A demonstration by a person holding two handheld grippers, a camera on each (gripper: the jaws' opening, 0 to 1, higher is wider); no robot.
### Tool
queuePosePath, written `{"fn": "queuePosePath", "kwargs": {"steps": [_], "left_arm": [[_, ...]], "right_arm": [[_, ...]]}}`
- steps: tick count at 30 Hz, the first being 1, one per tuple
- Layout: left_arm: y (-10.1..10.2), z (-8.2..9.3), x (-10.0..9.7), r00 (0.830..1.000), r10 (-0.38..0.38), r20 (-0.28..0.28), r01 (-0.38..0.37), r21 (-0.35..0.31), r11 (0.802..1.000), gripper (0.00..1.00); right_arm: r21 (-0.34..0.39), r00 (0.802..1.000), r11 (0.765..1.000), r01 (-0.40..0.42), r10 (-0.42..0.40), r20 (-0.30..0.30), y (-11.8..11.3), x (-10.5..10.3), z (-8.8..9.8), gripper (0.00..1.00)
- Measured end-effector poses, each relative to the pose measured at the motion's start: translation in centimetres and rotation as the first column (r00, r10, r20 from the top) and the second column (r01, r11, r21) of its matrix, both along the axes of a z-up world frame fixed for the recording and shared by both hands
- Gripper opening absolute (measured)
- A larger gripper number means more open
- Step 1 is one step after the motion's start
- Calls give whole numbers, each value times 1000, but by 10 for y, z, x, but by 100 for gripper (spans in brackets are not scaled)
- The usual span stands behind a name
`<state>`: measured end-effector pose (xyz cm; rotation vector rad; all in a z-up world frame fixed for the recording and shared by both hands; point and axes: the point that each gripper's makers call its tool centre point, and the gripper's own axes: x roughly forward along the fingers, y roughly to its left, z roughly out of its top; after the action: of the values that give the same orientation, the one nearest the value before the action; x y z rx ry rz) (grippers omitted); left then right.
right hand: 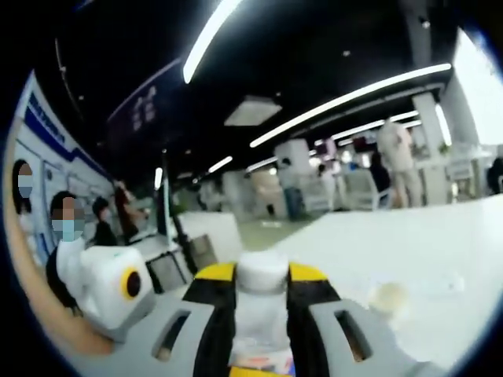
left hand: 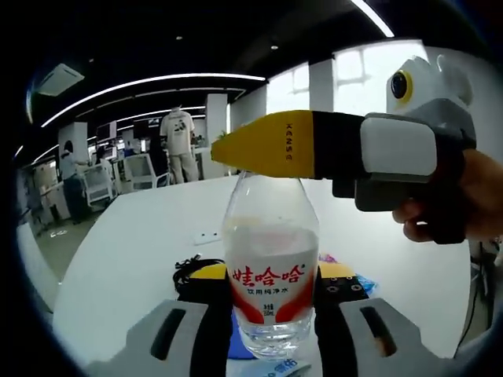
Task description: Arrange the tabletop items into an orderly group along one side of the table until the central work area is clear of visible clutter.
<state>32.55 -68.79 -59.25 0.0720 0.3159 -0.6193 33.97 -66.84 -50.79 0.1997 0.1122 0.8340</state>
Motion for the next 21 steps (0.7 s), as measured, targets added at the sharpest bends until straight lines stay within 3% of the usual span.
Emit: {"fn": "queuePosePath", "kwargs": {"steps": [10,21], "left_arm": [[27,1,13,999,48,15,-48,0,999,39],[66,-6,31,992,121,17,-121,14,992,39]], "right_arm": [[-38,995,995,-88,89,35,31,8,3,20],[-81,978,977,-196,201,62,72,20,-5,20]]}}
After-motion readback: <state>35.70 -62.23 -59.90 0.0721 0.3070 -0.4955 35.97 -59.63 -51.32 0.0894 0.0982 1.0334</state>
